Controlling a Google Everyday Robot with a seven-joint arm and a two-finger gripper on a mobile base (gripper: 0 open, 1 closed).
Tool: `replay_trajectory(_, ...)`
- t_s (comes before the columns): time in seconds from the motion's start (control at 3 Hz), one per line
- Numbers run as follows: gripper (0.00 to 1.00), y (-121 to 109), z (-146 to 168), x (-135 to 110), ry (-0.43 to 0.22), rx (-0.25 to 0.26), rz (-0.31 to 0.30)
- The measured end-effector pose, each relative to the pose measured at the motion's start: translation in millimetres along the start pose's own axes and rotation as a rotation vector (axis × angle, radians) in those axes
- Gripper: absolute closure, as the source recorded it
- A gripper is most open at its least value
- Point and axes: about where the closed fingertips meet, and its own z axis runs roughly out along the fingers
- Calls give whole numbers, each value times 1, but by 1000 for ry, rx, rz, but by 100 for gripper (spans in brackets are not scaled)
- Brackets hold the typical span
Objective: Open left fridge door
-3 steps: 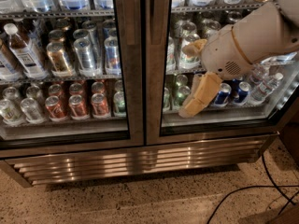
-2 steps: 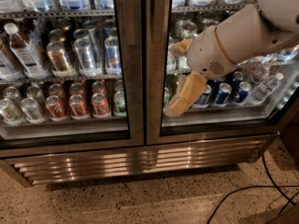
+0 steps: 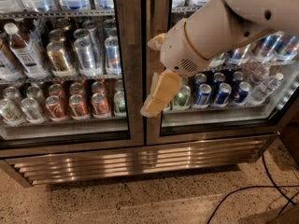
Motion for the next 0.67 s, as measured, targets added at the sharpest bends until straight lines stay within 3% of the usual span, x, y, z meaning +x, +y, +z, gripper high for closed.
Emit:
replay_trajectory(0.33, 0, -2, -12, -24, 21, 45, -36)
replay_trajectory(0.67, 0, -2, -13, -24, 21, 46, -36)
